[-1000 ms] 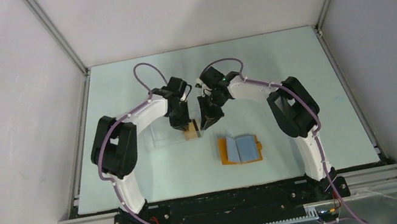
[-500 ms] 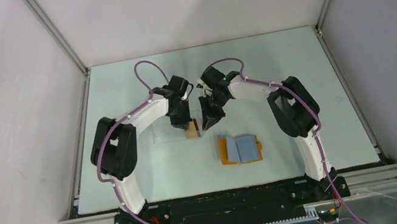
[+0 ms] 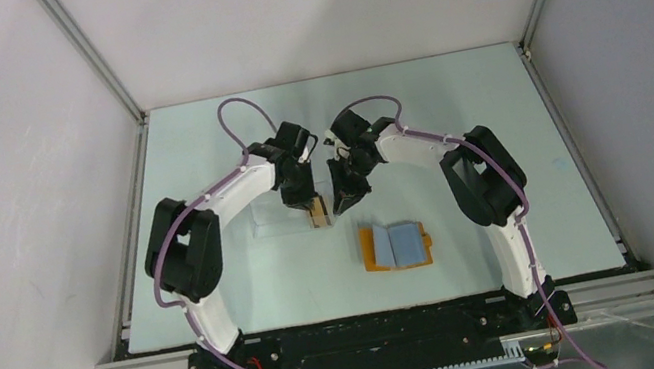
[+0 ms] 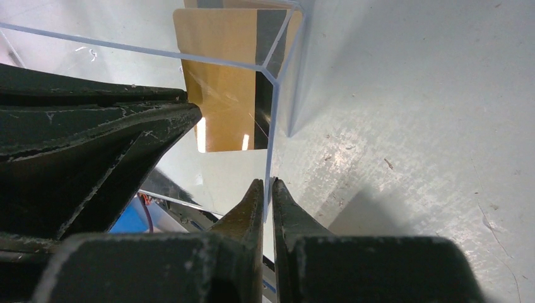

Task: Put the credit cards into the card holder
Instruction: Pick up the credit card from the storage box.

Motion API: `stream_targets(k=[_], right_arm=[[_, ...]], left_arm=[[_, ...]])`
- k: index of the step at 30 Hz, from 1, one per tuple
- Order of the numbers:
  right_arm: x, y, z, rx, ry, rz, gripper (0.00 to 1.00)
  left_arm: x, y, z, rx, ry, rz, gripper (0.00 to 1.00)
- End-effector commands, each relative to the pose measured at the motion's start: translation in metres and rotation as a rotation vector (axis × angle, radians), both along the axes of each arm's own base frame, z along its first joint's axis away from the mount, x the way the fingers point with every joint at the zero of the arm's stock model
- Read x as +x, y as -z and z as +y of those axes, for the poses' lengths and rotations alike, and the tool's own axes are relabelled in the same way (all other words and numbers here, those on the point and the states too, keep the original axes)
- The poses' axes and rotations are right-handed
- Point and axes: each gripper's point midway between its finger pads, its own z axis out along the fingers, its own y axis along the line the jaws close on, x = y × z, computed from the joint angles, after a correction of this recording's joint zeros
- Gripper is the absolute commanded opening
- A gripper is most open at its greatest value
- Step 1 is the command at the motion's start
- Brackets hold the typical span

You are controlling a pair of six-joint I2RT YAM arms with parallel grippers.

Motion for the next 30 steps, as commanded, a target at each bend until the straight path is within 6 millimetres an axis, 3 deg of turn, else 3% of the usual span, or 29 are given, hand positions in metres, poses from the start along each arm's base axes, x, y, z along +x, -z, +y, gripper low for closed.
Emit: stream_targets(k=[1,9,18,30], right_arm=[[0.001,-0.021,0.017,0.087,-0.04,-0.02,0.0],[0.002,-0.023,0.017,0.088,-0.041,-0.025,0.0],[0.001,-0.023,0.017,0.087,-0.042,-0.025,0.0],[0.002,-0.024,0.016,0.089,-0.041,-0.027,0.0]], left_arm=[[0.013,-0.033,-0.026,-0.126,0.0,-0.075,0.15],[0.011,-0.029,-0.036,-0.179,-0.003,-0.063,0.22],[0.012,-0.033,-0.039,-0.21,-0.005,-0.079,0.24],[0.006,0.006,-0.018,-0.088,-0.024,-0.032,0.26]])
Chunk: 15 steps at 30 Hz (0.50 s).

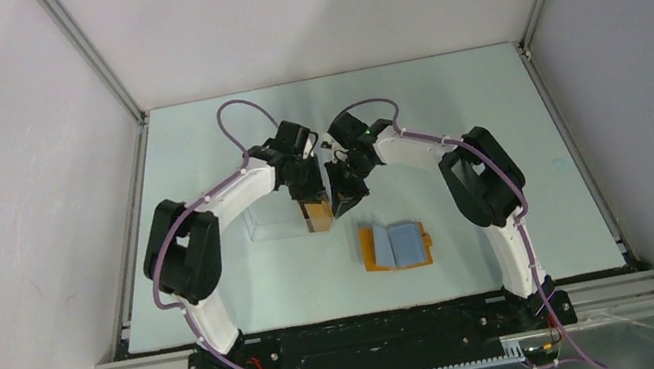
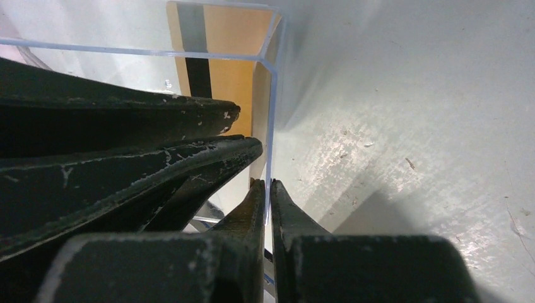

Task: Put the credit cards into the card holder
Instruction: Pick up the credit card from the storage box.

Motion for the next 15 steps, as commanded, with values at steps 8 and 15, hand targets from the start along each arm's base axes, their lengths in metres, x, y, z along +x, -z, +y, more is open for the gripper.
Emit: stream_targets(k=[8,15], right_arm=[[0.0091,-0.0235,0.014,0.08,-0.026,-0.044,0.0],[0.0095,-0.0239,0.0142,0.08,-0.028,-0.044,0.0]], left_arm=[[-0.0063,0.0215,0.0104,0.062,-0.009,0.038,0.35],[-0.0053,0.0156,0.0101,0.054,-0.007,0.023,0.43]])
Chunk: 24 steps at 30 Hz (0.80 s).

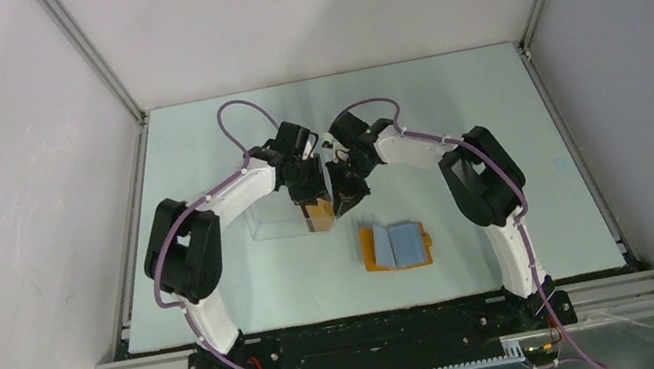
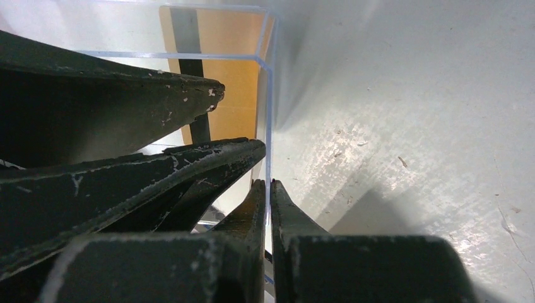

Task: Put the credit cards into the card holder
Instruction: Pick up the credit card from the storage box.

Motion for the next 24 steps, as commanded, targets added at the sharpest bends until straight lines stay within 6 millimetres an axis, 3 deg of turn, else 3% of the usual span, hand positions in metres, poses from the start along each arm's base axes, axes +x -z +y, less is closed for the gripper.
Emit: stream_targets(k=[1,15,20,24], right_arm=[[0.01,-0.0253,0.0156,0.086,-0.026,-0.046,0.0],[0.0087,-0.0231,0.0156,0.083,-0.029,-0.038,0.0],[0.0074,-0.0225,0.0163,0.084,-0.031,-0.035,0.0],[0.0075,-0.0233,0.0165,0.085,-0.032,-0.037,0.0]], left_arm=[[-0.0074,0.0079,0.0083,0.038,-0.001,0.022,0.44],[-0.0163,0.0009,0.0071,0.003,0.0,0.031,0.53],[-0.0149,0.001,0.0039,-0.006,-0.006,0.035,0.5],[-0.0129,0.0041,0.0015,-0.009,-0.01,0.046,0.37]])
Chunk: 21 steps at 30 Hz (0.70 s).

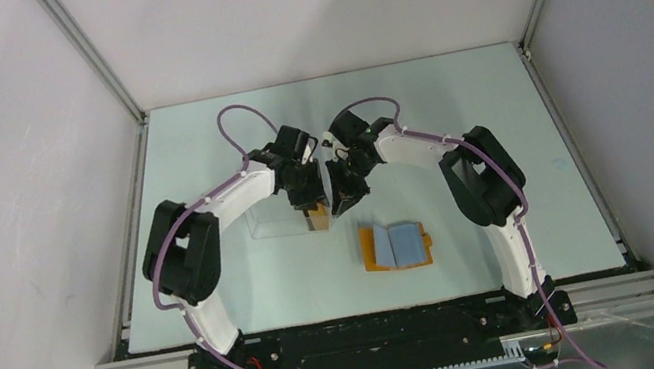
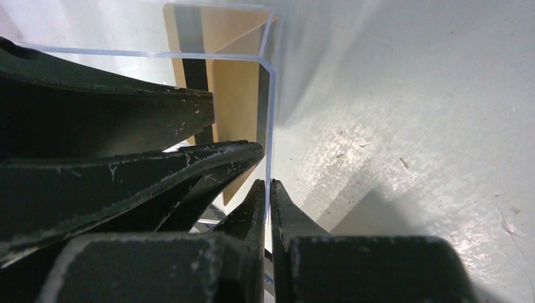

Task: Put the credit cards into the card holder
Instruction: Pick up the credit card from the storage box.

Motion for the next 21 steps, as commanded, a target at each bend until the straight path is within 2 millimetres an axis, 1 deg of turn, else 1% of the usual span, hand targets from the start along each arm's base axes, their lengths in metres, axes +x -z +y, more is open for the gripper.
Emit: stream_targets(k=[1,6,7,9,12,14,15,16,17,18,19,20,21], right_arm=[[0.006,-0.021,0.016,0.079,-0.031,-0.034,0.0],[0.006,-0.025,0.017,0.085,-0.033,-0.041,0.0],[0.006,-0.025,0.016,0.084,-0.032,-0.043,0.0],[0.007,-0.028,0.016,0.087,-0.032,-0.048,0.0],[0.007,-0.039,0.017,0.106,-0.034,-0.07,0.04],[0.009,-0.051,0.017,0.125,-0.031,-0.094,0.07],[0.01,-0.061,0.017,0.138,-0.028,-0.113,0.16],[0.011,-0.067,0.016,0.146,-0.023,-0.125,0.21],[0.012,-0.08,0.015,0.162,-0.018,-0.148,0.29],[0.014,-0.086,0.013,0.168,-0.011,-0.161,0.34],[0.015,-0.1,0.011,0.185,-0.004,-0.188,0.44],[0.015,-0.105,0.009,0.191,0.0,-0.201,0.47],[0.015,-0.123,0.005,0.215,0.007,-0.233,0.54]], left_arm=[[-0.002,0.003,-0.002,-0.003,-0.007,0.018,0.31],[-0.003,0.008,0.001,0.01,-0.014,0.026,0.13],[-0.002,0.006,0.001,0.011,-0.017,0.021,0.08],[-0.003,0.005,0.004,0.02,-0.023,0.013,0.01],[-0.002,-0.002,0.009,0.027,-0.035,-0.012,0.0],[0.0,-0.017,0.011,0.015,-0.047,-0.054,0.0],[0.001,-0.021,0.014,0.017,-0.057,-0.068,0.0],[0.001,-0.032,0.016,0.005,-0.066,-0.094,0.0],[0.003,-0.037,0.019,0.005,-0.077,-0.113,0.0],[0.003,-0.05,0.021,-0.01,-0.086,-0.145,0.0],[0.005,-0.056,0.024,-0.012,-0.098,-0.163,0.0],[0.005,-0.071,0.026,-0.031,-0.104,-0.199,0.0],[0.004,-0.077,0.028,-0.039,-0.11,-0.216,0.0]])
